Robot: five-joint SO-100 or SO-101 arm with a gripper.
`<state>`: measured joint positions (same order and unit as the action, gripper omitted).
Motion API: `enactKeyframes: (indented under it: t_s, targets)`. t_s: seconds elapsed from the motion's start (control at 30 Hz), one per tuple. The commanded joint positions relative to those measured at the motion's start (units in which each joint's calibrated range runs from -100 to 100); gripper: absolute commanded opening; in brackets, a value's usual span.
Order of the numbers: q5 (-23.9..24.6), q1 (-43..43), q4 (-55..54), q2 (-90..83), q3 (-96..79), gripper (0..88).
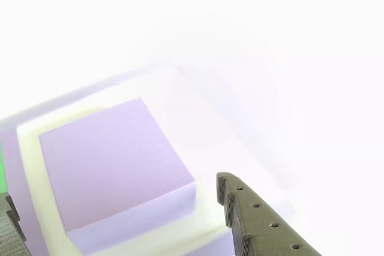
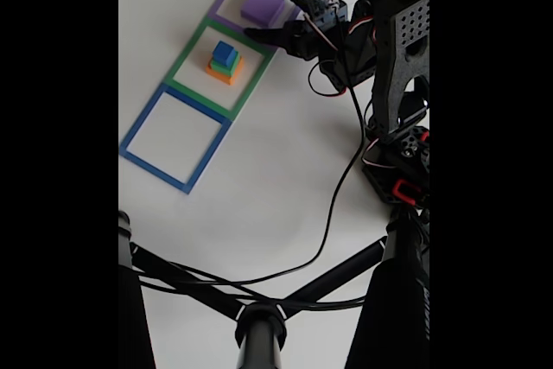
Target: Tower of hanoi
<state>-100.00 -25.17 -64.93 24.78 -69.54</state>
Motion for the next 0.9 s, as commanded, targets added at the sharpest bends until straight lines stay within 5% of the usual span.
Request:
enactKeyframes:
  t_s: [0.0, 0.87]
  targets:
    - [0.0, 1.0, -1.1, 0.0, 1.2, 37.6]
    - [0.0, 2.2, -1.1, 1.0, 2.5, 16.4]
